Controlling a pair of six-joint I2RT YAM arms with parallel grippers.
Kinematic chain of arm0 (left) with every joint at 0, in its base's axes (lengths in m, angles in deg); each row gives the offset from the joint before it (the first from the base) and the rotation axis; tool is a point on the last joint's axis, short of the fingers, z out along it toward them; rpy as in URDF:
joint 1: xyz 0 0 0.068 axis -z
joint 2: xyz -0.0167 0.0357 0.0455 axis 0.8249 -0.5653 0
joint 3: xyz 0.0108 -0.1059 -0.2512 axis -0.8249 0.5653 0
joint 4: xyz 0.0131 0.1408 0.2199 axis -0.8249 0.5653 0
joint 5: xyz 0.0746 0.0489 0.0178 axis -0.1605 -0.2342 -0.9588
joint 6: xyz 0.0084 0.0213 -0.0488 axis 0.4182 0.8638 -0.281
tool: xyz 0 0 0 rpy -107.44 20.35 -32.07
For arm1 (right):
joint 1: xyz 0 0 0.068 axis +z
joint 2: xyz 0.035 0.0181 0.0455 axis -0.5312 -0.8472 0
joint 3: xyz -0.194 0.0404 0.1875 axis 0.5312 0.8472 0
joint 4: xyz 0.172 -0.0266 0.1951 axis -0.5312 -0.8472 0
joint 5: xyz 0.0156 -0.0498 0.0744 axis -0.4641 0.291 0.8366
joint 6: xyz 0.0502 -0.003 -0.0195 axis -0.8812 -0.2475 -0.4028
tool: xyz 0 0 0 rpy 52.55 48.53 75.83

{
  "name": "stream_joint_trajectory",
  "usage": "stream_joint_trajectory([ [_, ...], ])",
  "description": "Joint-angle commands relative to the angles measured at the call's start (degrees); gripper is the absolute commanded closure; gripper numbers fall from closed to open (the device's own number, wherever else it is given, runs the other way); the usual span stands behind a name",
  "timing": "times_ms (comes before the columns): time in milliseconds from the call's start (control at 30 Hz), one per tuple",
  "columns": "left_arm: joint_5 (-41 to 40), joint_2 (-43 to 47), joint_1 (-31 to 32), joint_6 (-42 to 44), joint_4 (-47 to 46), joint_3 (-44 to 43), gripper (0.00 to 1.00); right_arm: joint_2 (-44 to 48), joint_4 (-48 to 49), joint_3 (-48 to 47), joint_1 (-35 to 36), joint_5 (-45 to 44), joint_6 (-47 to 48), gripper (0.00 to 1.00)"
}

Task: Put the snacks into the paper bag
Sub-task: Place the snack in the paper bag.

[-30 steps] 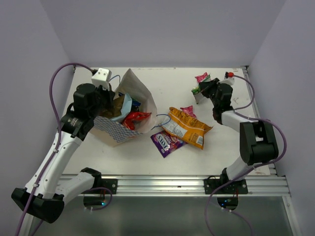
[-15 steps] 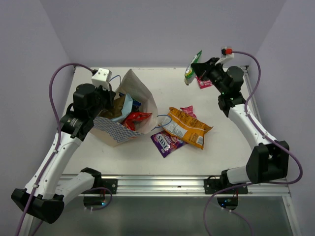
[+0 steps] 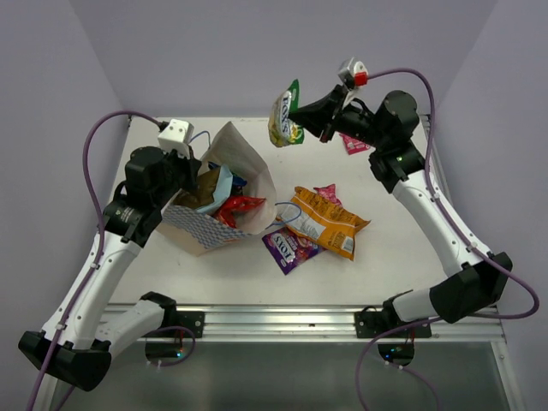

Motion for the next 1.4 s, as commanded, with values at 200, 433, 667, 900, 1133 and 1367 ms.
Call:
stream_joint_trajectory([
  [200,0.82,1.39,0.05,-0.29,-1.2,0.14,1.0,-4.8,-16.9,-14.08,7.56,12.25,17.61,1.0],
  [433,0.82,1.65,-0.04,-0.37,-1.02,0.31,1.0,-10.17,-29.58,-20.68,11.7,12.78,28.95,1.0],
  [667,0.64,1.65,-0.04,-0.29,-0.93,0.31,1.0,-14.91,-37.5,-24.73,13.28,9.8,35.38,1.0],
  [900,0.38,1.82,-0.04,-0.2,-0.76,0.4,1.0,-17.47,-41.02,-26.75,13.46,4.17,38.45,1.0],
  [1133,0.11,1.91,-0.04,-0.02,-0.67,0.31,1.0,-16.68,-44.71,-27.37,13.46,-4.71,42.67,1.0],
  [1367,0.11,1.82,-0.04,-0.02,-0.67,0.4,1.0,-12.73,-40.07,-24.47,13.46,-5.15,41.89,1.0],
])
